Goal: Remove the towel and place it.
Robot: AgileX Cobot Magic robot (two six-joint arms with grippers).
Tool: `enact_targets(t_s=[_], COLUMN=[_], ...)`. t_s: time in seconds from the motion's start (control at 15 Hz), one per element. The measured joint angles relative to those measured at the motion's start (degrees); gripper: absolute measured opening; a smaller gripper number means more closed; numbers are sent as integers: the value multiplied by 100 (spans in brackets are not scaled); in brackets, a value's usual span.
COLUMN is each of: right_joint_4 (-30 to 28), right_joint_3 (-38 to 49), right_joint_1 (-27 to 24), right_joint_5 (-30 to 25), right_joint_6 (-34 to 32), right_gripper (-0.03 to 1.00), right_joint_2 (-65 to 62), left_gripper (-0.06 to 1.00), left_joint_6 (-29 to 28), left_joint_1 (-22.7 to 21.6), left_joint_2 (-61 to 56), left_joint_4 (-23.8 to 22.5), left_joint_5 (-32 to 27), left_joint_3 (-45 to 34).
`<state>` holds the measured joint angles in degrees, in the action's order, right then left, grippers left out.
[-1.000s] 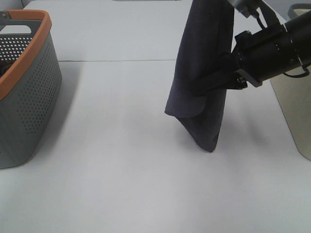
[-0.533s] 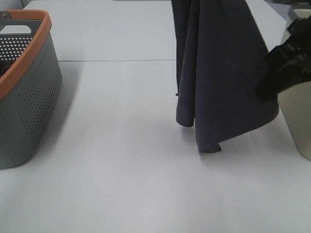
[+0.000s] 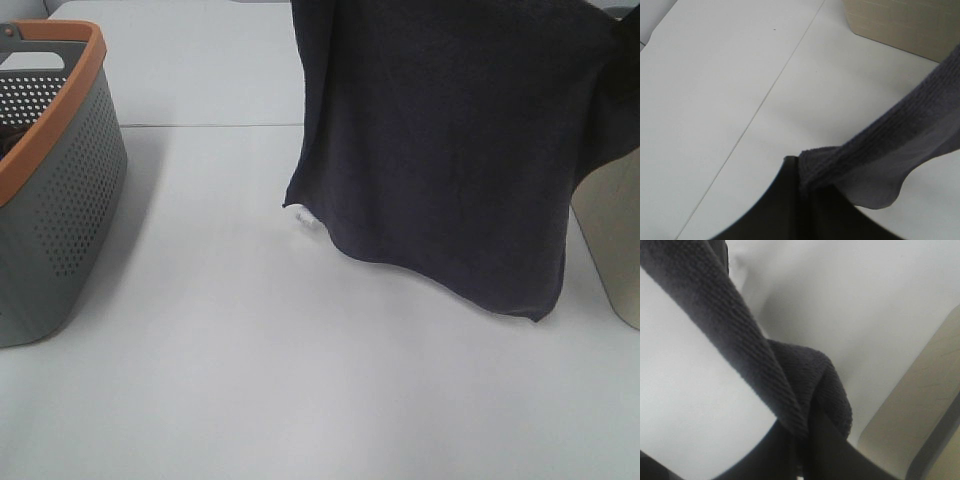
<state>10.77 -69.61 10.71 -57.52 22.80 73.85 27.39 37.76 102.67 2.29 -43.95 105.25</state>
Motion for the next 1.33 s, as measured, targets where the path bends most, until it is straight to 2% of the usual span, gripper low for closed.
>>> enact_targets(t_s=[0.27, 0.47, 0.73, 0.87, 1.07, 1.13, 1.33], right_joint_4=[-235, -195, -189, -206, -315, -344, -350], right_joint_3=[-57, -453, -1071, -1358, -1925, -2366, -2928], right_joint_1=[0, 6, 6, 6, 6, 6, 6], right_joint_5=[1117, 1730, 2040, 2395, 3432, 4102, 4503], right_joint_6=[23, 63, 258, 441, 516, 607, 659], right_gripper=[0, 0, 0, 0, 0, 0, 0], right_joint_2=[143, 665, 1461, 1937, 2487, 2876, 3438], left_gripper=[0, 0, 0, 0, 0, 0, 0], left_joint_6=[-945, -1026, -1031, -1043, -1043, -1037, -1020], left_joint_1=[-430, -625, -653, -676, -877, -1100, -1409], left_joint_2=[0, 57, 447, 745, 1175, 1444, 1776], left_joint_4=[-80, -92, -264, -533, -716, -756, -768], left_joint_5=[435, 630, 1123, 1816, 3329, 4280, 5225], left_joint_3=[0, 0, 0, 0, 0, 0, 0])
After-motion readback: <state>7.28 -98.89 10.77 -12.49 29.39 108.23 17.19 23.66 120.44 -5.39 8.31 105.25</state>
